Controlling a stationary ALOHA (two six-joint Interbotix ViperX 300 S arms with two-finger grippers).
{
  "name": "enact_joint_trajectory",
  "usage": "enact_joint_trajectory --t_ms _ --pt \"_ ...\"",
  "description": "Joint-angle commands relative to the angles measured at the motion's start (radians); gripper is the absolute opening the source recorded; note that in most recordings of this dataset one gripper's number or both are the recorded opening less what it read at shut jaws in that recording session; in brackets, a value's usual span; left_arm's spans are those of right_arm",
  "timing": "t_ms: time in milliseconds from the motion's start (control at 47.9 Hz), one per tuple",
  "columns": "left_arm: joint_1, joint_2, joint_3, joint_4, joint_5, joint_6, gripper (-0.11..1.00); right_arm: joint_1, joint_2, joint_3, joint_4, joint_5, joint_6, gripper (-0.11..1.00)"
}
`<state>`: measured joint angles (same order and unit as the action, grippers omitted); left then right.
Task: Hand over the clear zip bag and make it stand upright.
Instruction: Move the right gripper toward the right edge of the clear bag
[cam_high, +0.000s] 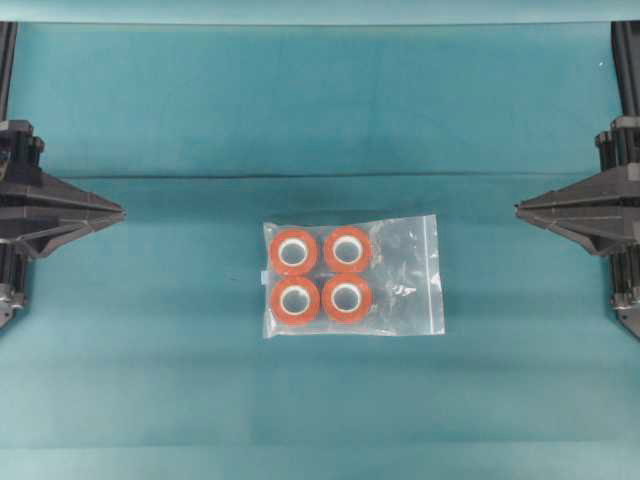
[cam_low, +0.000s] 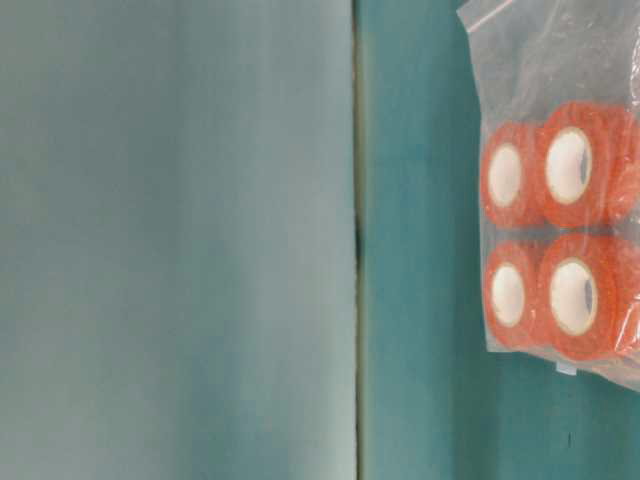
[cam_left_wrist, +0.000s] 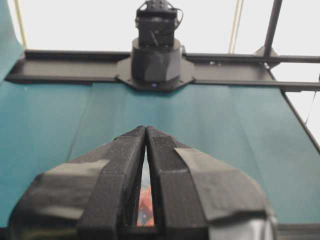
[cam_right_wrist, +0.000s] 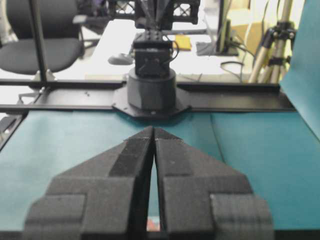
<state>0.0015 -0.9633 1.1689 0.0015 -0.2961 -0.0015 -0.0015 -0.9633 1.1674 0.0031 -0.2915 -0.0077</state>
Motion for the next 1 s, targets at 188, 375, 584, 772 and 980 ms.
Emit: enact_joint_trajectory --t_ms 188,375,584,772,980 --pt "-0.003 0.089 -0.058 0.008 -0.005 0.000 -0.01 -0.005 0.104 -0.071 0.293 0.166 0.121 0.00" --pt "-0.008 0.129 -0.086 0.008 0.026 -0.005 -0.01 -0.009 0.209 -0.135 0.477 0.290 0.238 0.00" --pt "-0.008 0.193 -0.126 0.009 0.028 -0.009 -0.01 -0.015 0.347 -0.141 0.690 0.344 0.489 0.00" --pt "-0.002 0.241 -0.141 0.009 0.048 -0.008 -0.01 -0.018 0.469 -0.118 0.739 0.325 0.623 0.00" --pt "0.000 0.296 -0.164 0.009 0.081 0.000 -0.01 -0.023 0.571 -0.104 0.749 0.339 0.676 0.00"
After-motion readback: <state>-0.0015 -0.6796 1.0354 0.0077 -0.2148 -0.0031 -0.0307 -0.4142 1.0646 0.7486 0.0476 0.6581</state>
